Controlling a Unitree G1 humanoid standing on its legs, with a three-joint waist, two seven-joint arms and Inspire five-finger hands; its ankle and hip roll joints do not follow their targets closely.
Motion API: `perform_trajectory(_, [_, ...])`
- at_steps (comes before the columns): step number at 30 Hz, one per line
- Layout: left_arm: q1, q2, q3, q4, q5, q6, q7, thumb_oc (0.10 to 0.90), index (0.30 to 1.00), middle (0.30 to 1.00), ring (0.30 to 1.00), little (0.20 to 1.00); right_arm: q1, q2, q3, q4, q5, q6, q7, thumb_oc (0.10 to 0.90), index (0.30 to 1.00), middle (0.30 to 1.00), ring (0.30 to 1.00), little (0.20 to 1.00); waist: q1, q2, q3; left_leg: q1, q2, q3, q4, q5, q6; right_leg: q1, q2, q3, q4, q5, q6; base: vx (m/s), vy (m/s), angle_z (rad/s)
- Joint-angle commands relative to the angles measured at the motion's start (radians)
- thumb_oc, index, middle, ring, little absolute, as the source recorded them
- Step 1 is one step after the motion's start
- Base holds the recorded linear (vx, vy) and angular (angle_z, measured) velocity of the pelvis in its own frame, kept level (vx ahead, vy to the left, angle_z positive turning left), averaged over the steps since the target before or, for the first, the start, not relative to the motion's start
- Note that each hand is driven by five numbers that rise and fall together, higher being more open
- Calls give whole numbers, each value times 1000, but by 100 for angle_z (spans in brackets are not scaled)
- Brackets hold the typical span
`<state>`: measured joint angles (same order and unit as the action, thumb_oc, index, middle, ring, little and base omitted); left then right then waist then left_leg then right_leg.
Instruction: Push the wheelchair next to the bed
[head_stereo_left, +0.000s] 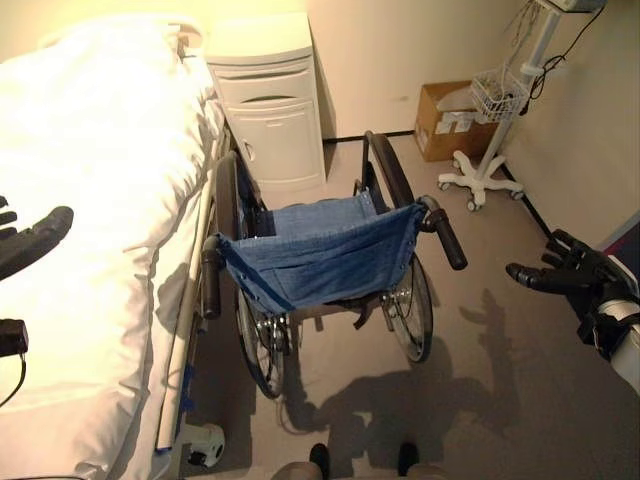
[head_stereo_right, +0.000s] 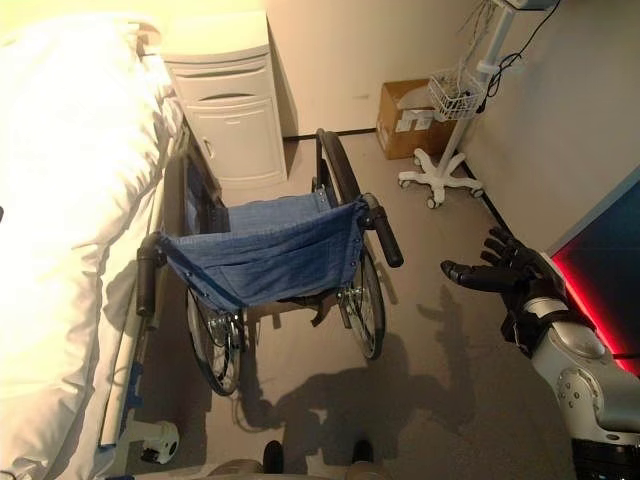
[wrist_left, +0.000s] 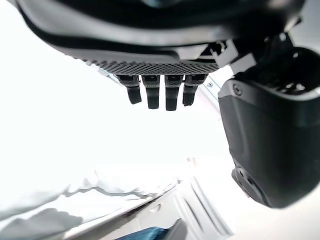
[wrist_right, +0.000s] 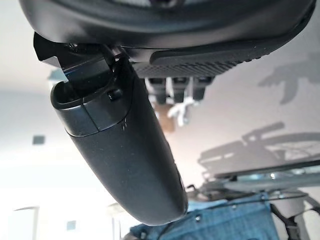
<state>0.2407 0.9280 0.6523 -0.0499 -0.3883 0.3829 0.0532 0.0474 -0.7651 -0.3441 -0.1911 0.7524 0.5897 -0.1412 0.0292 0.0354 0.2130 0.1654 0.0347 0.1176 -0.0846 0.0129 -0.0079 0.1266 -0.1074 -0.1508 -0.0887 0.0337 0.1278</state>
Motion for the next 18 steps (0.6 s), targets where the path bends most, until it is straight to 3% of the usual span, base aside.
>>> perform_trajectory(1, [-14,115,84,10,44,-114,23,800,900,900,900,900,-49,-59,-70,-38,1,-122,-31,800,900,900,900,900,-9,-16,-95,-28,3,13,35,-14,-57,3,48,-58,62,-73,-22,0,0,0])
perform_trajectory(8, [44,-3,53,-29,9,-96,-29,800,900,900,900,900,45,42,-105,-23,-13,-137,-88,800,900,900,900,900,-16,-16,-95,-23,0,9,20,-13,-54,-4,45,-56,62,-74,-14,0,0,0])
perform_trajectory(11, [94,-129,-11,-51,-35,-43,-97,800,900,900,900,900,134,126,-118,26,-63,-142,-114,800,900,900,900,900,-20,-15,-87,-23,-1,9,16,-15,-47,-10,43,-52,63,-74,-8,-25,11,-1])
perform_trajectory(14, [104,-171,-42,-43,-17,-6,-85,800,900,900,900,900,162,150,-111,53,-52,-133,-125,800,900,900,900,900,-22,-15,-84,-23,-2,9,14,-15,-45,-12,43,-51,63,-73,-7,0,0,0])
perform_trajectory(18, [102,-233,-130,89,58,57,5,800,900,900,900,900,189,212,-38,186,-9,-139,-174,800,900,900,900,900,-27,-20,-80,-24,-5,10,13,-16,-39,-16,44,-51,60,-70,-6,-18,-2,-3])
